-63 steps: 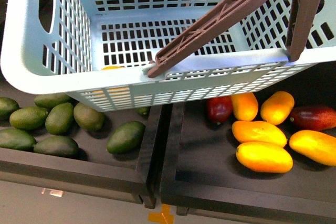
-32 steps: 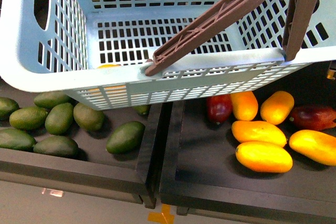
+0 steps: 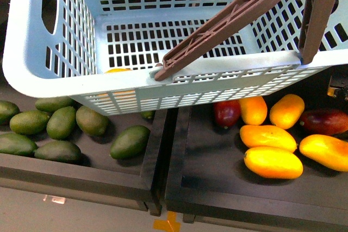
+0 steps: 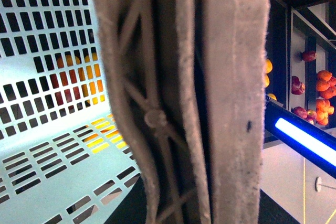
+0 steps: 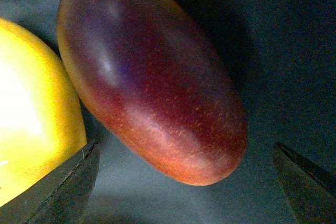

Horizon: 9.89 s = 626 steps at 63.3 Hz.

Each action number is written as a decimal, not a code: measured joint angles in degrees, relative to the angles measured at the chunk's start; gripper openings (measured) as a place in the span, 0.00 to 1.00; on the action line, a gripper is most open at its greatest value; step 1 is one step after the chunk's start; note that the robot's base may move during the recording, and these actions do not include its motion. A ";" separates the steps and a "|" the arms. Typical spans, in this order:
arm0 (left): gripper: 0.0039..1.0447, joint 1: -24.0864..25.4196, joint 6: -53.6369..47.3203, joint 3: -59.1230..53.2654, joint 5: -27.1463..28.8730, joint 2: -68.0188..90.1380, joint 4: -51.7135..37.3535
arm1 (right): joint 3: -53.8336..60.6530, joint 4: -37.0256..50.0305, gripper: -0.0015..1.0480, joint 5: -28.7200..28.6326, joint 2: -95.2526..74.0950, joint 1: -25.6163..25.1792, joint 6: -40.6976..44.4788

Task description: Pick lemon and mango into basket

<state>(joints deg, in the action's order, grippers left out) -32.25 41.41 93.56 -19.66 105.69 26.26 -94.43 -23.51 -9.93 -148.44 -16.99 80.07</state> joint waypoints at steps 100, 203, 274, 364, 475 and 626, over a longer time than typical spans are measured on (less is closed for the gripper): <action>0.16 0.00 -0.02 0.00 0.11 0.00 0.00 | 28.02 38.16 0.61 -32.83 42.77 -0.74 -65.42; 0.16 -0.26 -0.04 -0.07 -0.07 0.07 0.00 | 63.14 59.17 0.63 9.94 81.11 16.98 -82.49; 0.16 -0.11 -0.02 -0.07 0.13 0.07 0.00 | 92.08 52.78 0.02 9.94 116.21 16.96 -80.28; 0.16 -0.11 0.09 -0.07 0.04 0.07 0.00 | 93.42 23.61 0.02 9.94 148.04 16.98 -80.24; 0.16 -0.04 0.02 -0.07 0.17 0.07 0.00 | 93.42 23.43 0.92 9.97 148.19 17.00 -80.24; 0.17 19.91 -36.76 -69.64 31.89 -26.84 -81.46 | 93.46 23.43 0.92 9.94 148.21 16.94 -80.24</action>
<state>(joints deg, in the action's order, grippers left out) -12.34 4.64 23.92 12.23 78.85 -55.20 -0.97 -0.08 0.01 -0.23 -0.05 -0.16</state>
